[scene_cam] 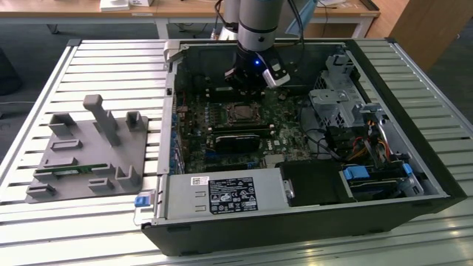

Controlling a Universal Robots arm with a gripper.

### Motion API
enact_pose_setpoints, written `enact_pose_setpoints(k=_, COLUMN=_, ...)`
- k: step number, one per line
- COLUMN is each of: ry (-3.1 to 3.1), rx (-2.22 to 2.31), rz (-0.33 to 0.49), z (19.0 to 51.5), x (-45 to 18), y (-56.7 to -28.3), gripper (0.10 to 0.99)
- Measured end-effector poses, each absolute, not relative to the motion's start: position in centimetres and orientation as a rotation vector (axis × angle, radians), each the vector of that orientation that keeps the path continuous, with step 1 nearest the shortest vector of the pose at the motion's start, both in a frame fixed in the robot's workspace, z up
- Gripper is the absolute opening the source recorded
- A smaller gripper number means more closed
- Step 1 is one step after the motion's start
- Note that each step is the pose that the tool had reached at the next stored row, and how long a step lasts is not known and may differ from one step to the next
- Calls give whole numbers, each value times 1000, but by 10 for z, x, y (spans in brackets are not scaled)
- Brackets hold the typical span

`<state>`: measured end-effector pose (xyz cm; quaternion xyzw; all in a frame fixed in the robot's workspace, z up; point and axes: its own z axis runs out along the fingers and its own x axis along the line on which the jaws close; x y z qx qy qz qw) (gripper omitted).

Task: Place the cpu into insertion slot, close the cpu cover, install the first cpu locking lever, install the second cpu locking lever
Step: 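Install the first cpu locking lever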

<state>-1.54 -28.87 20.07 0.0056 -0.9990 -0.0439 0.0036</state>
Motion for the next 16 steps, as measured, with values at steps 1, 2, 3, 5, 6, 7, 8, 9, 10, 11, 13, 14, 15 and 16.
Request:
enact_pose_setpoints(k=1, ry=-3131, rx=17, rz=-137, z=201, x=-15, y=-289, gripper=106)
enact_pose_setpoints(k=2, ry=-3131, rx=17, rz=-137, z=202, x=-15, y=-289, gripper=106)
enact_pose_setpoints(k=3, ry=-3131, rx=17, rz=-137, z=202, x=-15, y=-289, gripper=106)
enact_pose_setpoints(k=5, ry=-3132, rx=17, rz=-138, z=202, x=-15, y=-289, gripper=106)
enact_pose_setpoints(k=6, ry=-3132, rx=18, rz=-137, z=202, x=-15, y=-289, gripper=106)
enact_pose_setpoints(k=7, ry=-3132, rx=17, rz=-137, z=202, x=-15, y=-289, gripper=106)
enact_pose_setpoints(k=8, ry=-3132, rx=17, rz=-136, z=202, x=-15, y=-289, gripper=106)
enact_pose_setpoints(k=9, ry=-3132, rx=17, rz=-134, z=202, x=-15, y=-289, gripper=106)
enact_pose_setpoints(k=10, ry=-3132, rx=17, rz=-129, z=202, x=-15, y=-289, gripper=106)
enact_pose_setpoints(k=11, ry=-3132, rx=17, rz=-122, z=202, x=-15, y=-289, gripper=106)
enact_pose_setpoints(k=13, ry=-3133, rx=17, rz=-103, z=202, x=-15, y=-289, gripper=106)
enact_pose_setpoints(k=14, ry=-3133, rx=17, rz=-93, z=202, x=-15, y=-289, gripper=106)
enact_pose_setpoints(k=15, ry=-3133, rx=17, rz=-82, z=201, x=-15, y=-288, gripper=106)
enact_pose_setpoints(k=16, ry=-3133, rx=17, rz=-73, z=201, x=-15, y=-288, gripper=106)
